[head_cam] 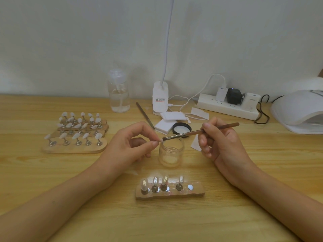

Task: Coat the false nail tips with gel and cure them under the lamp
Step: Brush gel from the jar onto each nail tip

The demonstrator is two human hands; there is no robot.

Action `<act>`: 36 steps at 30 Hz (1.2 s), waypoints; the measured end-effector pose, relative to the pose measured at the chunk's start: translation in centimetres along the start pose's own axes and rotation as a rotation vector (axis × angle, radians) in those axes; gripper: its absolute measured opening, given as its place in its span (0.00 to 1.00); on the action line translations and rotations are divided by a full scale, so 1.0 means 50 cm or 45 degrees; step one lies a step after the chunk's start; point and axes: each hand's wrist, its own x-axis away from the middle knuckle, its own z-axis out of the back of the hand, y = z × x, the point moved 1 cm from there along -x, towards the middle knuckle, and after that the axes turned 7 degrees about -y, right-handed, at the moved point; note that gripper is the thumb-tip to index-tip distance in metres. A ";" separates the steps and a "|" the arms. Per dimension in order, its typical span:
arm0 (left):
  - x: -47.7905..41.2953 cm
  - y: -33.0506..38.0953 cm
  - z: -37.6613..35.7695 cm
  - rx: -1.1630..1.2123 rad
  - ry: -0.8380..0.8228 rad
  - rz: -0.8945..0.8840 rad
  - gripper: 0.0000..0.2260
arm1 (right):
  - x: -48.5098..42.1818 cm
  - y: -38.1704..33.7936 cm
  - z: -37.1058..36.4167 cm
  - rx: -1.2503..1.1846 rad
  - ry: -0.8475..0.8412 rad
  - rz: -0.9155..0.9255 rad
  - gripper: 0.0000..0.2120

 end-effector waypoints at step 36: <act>0.002 -0.002 0.001 0.008 0.001 -0.032 0.06 | 0.001 0.001 0.004 0.008 0.047 0.014 0.08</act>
